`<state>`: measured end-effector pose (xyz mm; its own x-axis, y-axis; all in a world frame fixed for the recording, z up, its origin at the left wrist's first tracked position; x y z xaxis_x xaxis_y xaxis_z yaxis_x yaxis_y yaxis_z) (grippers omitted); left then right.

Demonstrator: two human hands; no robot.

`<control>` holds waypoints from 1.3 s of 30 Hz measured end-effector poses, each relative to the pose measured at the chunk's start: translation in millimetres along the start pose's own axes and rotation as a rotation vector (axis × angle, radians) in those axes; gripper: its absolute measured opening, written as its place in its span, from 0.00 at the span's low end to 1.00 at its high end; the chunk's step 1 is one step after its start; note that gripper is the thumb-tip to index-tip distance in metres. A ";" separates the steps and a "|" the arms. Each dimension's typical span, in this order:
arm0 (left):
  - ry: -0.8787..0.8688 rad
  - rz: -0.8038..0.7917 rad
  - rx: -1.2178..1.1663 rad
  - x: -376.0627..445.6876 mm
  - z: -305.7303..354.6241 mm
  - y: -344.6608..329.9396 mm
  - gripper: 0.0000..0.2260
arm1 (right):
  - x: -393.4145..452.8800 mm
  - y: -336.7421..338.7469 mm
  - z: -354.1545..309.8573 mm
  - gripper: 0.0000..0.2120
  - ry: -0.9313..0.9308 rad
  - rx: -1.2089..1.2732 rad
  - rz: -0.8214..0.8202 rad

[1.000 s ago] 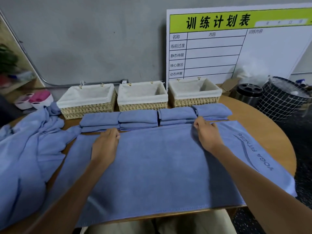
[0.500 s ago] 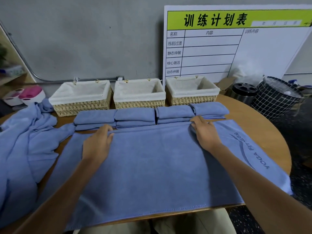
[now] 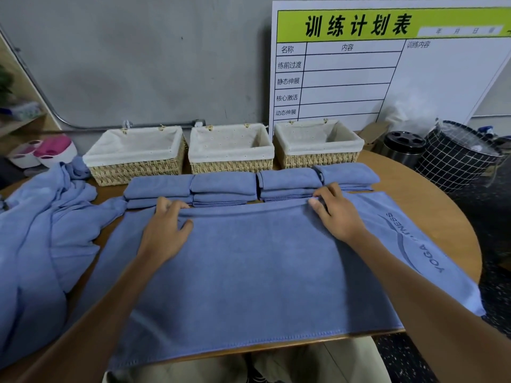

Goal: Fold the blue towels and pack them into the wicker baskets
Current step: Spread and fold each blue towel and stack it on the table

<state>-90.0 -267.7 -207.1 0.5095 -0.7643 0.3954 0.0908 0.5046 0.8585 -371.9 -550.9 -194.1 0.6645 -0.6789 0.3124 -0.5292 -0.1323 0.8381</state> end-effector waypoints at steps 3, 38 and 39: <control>0.007 0.032 -0.044 1.2 2.2 2.3 0.07 | 1.2 2.3 -0.3 0.22 0.012 0.023 0.032; -0.087 0.208 -0.284 -52.3 24.9 53.1 0.03 | -53.5 48.3 0.6 0.04 -0.009 0.298 0.158; -0.096 0.197 -0.293 -60.9 26.1 55.7 0.04 | -65.6 51.3 0.7 0.03 0.002 0.292 0.143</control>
<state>-138.4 -203.5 -174.8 0.4607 -0.6679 0.5846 0.2470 0.7291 0.6383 -443.1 -513.7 -171.9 0.5733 -0.7039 0.4194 -0.7464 -0.2375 0.6216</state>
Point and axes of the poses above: each hand's wrist, its own x-axis towards the middle knuckle, its own y-axis out of the back of the hand, z = x × y, the point moved 5 cm from there along x, towards the middle knuckle, and after that the axes turned 9 degrees about -y, right-handed, at the moved point
